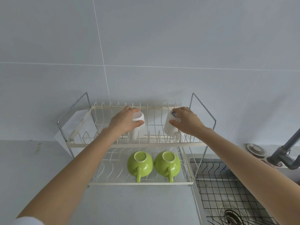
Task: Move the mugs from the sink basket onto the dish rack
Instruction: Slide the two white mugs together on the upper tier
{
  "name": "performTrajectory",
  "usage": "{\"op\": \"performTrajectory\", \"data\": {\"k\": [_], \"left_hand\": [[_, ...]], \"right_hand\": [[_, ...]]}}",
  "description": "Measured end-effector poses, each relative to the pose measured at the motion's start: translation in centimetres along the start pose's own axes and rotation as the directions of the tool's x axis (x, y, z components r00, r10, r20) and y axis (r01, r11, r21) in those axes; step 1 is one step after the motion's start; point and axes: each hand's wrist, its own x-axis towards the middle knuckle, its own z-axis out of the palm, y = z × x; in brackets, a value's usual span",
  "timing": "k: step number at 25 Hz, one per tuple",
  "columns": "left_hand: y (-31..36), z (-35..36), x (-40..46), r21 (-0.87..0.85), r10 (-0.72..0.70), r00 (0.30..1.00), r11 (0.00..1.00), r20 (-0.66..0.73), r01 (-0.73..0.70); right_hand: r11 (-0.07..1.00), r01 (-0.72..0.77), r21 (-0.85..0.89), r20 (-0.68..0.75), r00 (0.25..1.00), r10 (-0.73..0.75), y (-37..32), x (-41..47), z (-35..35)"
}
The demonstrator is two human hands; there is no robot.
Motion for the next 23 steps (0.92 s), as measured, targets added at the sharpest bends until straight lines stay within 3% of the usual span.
{"op": "performTrajectory", "data": {"k": [12,23], "left_hand": [[5.0,2.2,1.4,-0.016,0.056,0.998,0.998,0.027,-0.055],[4.8,2.3,1.1,-0.034,0.055,0.998,0.998,0.019,-0.054]], "right_hand": [[0.995,-0.022,0.094,-0.043,0.999,0.026,0.5,0.2,0.3],[0.996,-0.012,0.094,-0.072,0.997,0.019,0.3,0.0,0.4]]}}
